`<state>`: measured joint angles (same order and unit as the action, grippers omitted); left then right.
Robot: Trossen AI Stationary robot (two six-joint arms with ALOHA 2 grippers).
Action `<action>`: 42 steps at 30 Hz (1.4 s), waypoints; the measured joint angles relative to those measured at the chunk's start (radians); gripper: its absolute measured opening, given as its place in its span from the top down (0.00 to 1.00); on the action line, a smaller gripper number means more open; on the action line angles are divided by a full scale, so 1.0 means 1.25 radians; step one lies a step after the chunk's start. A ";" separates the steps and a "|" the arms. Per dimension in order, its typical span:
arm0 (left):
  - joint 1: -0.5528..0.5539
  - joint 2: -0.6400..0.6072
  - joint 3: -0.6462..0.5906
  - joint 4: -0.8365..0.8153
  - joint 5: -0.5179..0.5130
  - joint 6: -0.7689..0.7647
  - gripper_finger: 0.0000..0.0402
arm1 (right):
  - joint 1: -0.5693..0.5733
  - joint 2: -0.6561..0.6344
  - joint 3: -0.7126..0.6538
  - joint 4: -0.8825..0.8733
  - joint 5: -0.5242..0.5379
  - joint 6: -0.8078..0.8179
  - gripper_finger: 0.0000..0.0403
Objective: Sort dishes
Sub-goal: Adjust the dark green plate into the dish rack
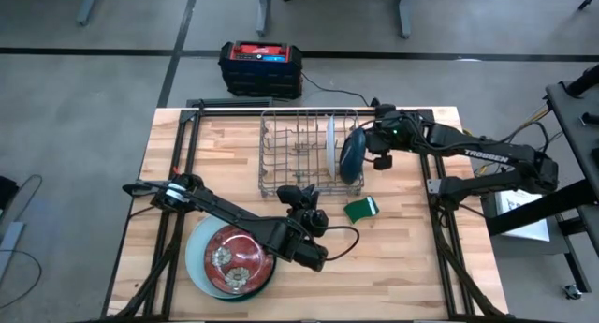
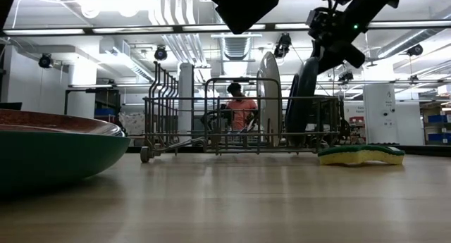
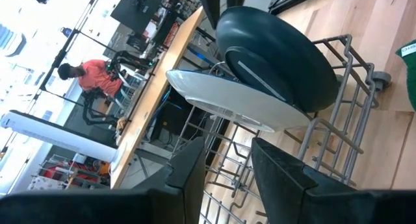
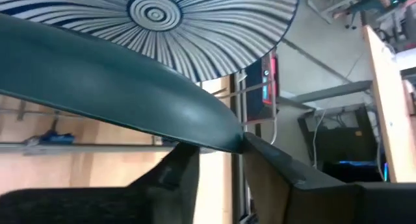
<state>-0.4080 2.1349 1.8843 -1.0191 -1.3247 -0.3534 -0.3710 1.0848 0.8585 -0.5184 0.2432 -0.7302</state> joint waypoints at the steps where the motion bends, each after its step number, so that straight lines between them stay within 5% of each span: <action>1: 0.000 0.000 0.000 0.000 0.000 0.000 0.71 | 0.000 0.002 0.000 0.008 0.000 -0.005 0.77; 8: 0.000 0.000 0.000 0.000 0.000 0.000 0.71 | 0.000 -0.011 0.000 0.028 -0.002 -0.101 0.98; 28: 0.000 0.000 0.000 0.000 0.000 0.000 0.71 | -0.004 -0.046 0.000 0.205 -0.055 -0.465 1.00; 42: 0.000 0.000 0.000 0.000 0.000 0.000 0.71 | -0.022 -0.033 -0.002 0.212 -0.044 -0.330 1.00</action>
<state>-0.4084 2.1349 1.8843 -1.0192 -1.3247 -0.3534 -0.3985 1.0433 0.8562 -0.2540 0.1883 -1.1431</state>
